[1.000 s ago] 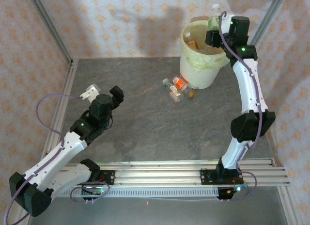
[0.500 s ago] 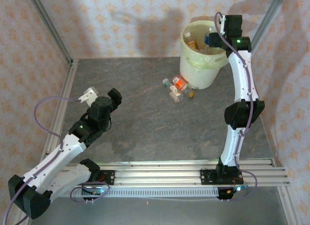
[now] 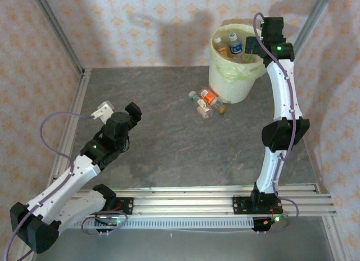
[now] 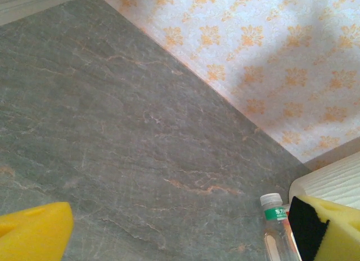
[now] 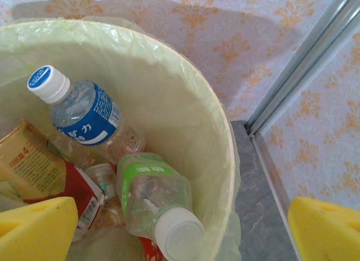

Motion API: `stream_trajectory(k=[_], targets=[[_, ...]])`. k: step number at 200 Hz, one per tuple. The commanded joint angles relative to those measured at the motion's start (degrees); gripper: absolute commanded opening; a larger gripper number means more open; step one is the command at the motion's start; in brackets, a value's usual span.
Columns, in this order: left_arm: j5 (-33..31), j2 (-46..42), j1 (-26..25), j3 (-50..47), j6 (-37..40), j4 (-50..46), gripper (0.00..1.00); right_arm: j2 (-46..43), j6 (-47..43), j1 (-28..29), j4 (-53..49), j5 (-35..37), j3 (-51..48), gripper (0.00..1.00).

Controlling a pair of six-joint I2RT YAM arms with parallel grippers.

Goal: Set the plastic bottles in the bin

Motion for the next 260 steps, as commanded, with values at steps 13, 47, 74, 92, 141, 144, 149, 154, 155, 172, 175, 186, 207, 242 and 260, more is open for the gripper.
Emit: stream_trajectory(k=[13,47,74,92,141,144,149,154,155,172,175,186,207,242,260], targets=[[0.1,1.41,0.39,-0.61,1.38,0.94,1.0,-11.42,3.62,-0.26,7.98,-4.03,-11.75,0.99],[1.76,4.24,0.46,0.0,1.59,2.23,1.0,-22.1,6.21,-0.28,16.44,-9.11,-25.54,0.99],[3.39,6.7,0.58,0.79,1.56,3.72,1.0,-29.75,9.39,-0.16,21.98,-16.94,-36.77,0.99],[4.58,8.35,0.59,1.5,1.55,4.15,1.0,-33.43,11.9,0.03,25.13,-23.62,-43.13,0.99],[5.63,10.52,0.6,2.03,0.14,4.45,1.0,-37.64,4.98,6.99,26.14,-30.43,-56.31,0.99],[5.67,10.58,0.63,2.02,0.05,4.47,1.0,-37.38,4.06,7.52,25.64,-30.38,-56.58,0.99],[5.65,10.57,0.61,2.02,0.01,4.46,1.0,-37.04,2.66,8.4,24.7,-30.29,-56.84,0.99],[5.66,10.56,0.59,2.02,-0.01,4.37,1.0,-36.5,1.23,9.2,23.61,-30.22,-56.87,0.99],[5.67,10.61,0.59,2.05,0.02,4.43,1.0,-36.33,1.02,9.37,23.41,-30.21,-56.87,0.99],[5.46,10.57,0.61,2.13,0.04,4.18,1.0,-33.75,-2.63,12.34,19.79,-30.29,-56.31,0.99],[5.35,10.53,0.6,2.18,0.04,4.14,1.0,-33.24,-3.23,12.88,19.21,-30.26,-56.15,0.99],[5.27,10.56,0.61,2.14,-0.19,4.14,1.0,-31.42,-4.88,15.11,18.38,-28.69,-55.98,0.99],[5.47,10.82,0.6,1.98,-0.54,4.31,1.0,-28.5,-5.53,18.45,20.3,-23.51,-56.65,0.99],[5.54,11.27,0.6,2.49,-0.12,3.63,1.0,-22.81,-2.28,20.3,20.93,-21.73,-56.22,0.99],[5.11,11.27,0.59,2.45,-0.03,3.19,1.0,-20.02,-0.92,21.19,20.14,-19.58,-56.33,0.99]])
